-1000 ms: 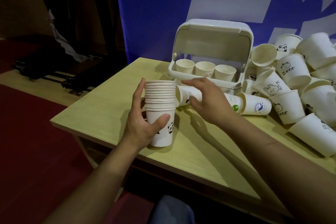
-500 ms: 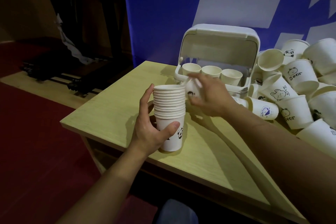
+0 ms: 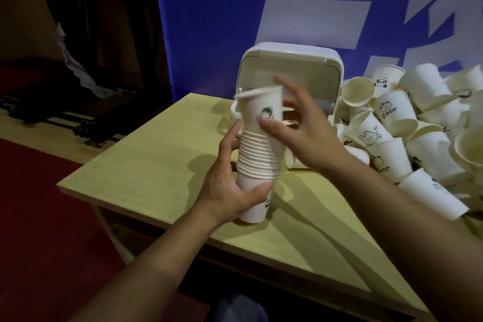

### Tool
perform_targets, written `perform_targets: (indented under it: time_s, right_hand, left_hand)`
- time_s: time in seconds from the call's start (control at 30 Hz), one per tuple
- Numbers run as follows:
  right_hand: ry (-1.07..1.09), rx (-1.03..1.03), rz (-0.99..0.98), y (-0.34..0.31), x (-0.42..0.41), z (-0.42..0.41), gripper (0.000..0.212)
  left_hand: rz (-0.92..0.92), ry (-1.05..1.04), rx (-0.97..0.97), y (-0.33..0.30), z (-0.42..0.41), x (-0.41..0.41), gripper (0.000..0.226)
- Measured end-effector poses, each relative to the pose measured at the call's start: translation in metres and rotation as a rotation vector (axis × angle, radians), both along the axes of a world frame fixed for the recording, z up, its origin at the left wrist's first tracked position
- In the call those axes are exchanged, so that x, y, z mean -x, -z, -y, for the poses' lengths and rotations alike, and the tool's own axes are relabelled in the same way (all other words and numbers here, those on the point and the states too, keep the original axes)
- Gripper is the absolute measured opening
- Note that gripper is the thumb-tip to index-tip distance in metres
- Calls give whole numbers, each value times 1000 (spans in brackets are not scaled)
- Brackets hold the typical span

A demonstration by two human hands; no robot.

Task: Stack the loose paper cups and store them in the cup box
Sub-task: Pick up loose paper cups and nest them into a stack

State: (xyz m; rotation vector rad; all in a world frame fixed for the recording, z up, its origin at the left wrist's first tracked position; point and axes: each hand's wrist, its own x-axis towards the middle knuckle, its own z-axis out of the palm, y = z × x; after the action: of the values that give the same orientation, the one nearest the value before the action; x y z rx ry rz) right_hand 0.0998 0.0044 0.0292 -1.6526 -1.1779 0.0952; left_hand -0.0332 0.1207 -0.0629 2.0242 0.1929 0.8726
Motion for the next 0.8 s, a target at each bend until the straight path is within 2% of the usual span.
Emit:
perform_targets:
  time_s: [0.1,0.2,0.3,0.43,0.53,0.8]
  right_hand:
    - [38,77,78,19,-4,6,47]
    - [17,124,125,28,-14,15,37]
    - [92,225,287,34,-37,25,53]
    - [248,615,659,40,-67,33,64]
    - [235,801,778,48,-76,31,68]
    - [235,776,898,54,-82,22,67]
  left_hand:
    - [64,-21,59,5,0,-6,107]
    - [103,-43,59,10,-1,-10,104]
    - [132,-52,37,11,0,-17,102]
    - [196,-58,70,14,1,-19,100]
    - [235,-71,96,17,0,-18,101]
    - [224,-53,31,17,0,-17,101]
